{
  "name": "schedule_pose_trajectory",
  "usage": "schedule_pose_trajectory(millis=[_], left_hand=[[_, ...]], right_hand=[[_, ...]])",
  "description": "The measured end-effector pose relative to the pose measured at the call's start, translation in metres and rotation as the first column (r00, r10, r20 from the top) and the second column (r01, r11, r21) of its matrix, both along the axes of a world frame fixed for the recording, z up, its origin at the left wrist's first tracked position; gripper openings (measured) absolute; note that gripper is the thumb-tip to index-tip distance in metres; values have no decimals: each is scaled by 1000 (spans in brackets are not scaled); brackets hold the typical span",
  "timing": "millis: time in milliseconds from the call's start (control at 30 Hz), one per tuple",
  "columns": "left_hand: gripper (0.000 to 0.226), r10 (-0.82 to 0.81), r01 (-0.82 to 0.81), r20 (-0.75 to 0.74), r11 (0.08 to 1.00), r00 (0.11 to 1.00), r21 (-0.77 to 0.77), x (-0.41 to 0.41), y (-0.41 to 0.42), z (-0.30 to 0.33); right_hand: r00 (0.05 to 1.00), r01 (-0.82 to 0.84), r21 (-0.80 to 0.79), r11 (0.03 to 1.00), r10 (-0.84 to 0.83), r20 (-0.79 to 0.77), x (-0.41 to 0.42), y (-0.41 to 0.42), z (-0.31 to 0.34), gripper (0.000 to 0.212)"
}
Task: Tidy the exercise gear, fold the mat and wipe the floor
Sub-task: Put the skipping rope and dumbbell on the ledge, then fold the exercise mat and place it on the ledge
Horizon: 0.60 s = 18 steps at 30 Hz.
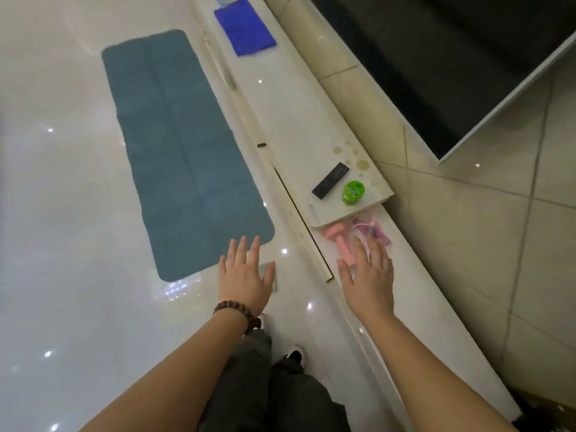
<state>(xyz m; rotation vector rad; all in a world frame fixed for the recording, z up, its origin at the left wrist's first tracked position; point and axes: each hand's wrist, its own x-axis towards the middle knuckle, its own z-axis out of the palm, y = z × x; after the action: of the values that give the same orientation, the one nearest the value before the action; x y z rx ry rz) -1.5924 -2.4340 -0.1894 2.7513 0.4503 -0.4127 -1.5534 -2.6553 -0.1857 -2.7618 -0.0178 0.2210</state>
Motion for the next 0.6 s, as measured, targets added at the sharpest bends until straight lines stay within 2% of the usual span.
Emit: schedule_pose_trajectory(millis=[233, 600], left_hand=[[64, 237, -234, -40, 970, 971, 57, -61, 74, 22], [64, 553, -556, 58, 827, 831, 76, -155, 240, 71]], right_hand=[[987, -158, 9, 987, 158, -25, -24, 78, 20, 52], [900, -429, 75, 900, 433, -47, -65, 280, 45, 49]])
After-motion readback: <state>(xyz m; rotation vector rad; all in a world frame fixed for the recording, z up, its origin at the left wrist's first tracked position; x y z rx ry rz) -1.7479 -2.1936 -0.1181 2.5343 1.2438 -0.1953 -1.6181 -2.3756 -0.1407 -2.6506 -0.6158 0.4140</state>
